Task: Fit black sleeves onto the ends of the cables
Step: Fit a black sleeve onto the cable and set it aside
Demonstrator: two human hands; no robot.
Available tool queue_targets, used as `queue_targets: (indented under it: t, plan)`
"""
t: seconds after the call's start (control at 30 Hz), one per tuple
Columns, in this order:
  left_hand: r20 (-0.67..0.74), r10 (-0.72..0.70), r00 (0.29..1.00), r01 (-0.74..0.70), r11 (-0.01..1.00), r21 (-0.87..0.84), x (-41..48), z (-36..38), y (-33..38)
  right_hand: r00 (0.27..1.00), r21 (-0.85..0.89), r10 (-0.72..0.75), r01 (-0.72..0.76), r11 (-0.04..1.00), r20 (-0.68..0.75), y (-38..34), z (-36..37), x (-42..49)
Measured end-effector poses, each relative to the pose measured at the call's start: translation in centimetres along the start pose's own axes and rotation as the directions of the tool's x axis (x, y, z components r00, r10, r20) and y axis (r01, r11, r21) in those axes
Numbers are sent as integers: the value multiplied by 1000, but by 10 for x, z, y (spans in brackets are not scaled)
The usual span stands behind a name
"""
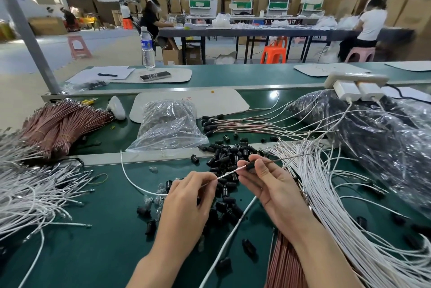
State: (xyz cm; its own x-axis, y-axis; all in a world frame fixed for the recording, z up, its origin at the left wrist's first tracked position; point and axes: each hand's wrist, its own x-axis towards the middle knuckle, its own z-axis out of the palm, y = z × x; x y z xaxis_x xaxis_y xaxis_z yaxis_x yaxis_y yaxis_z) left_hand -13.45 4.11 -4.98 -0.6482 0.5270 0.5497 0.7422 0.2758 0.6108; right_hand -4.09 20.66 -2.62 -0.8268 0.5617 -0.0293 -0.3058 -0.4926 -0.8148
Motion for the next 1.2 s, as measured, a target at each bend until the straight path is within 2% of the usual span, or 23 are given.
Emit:
queue_targets:
  t: [0.37, 0.53, 0.7, 1.0, 1.2]
  plan:
    - [50, -8, 999, 12, 998, -62, 2, 0, 3, 992, -185, 56, -35, 982, 111, 9, 6, -3]
    - [103, -19, 994, 22, 999, -26, 0, -2, 4, 997, -204, 43, -28, 979, 68, 8, 6, -2]
    - [116, -10, 993, 8, 1000, 14, 2, 0, 2, 994, -286, 71, -43, 957, 89, 12, 9, -5]
    - [70, -21, 997, 25, 998, -63, 3, 1, -1, 998, -263, 41, -29, 964, 42, 15, 7, -1]
    - [80, -24, 997, 29, 997, -66, 2, 1, -3, 994, -265, 74, -49, 963, 83, 16, 5, -2]
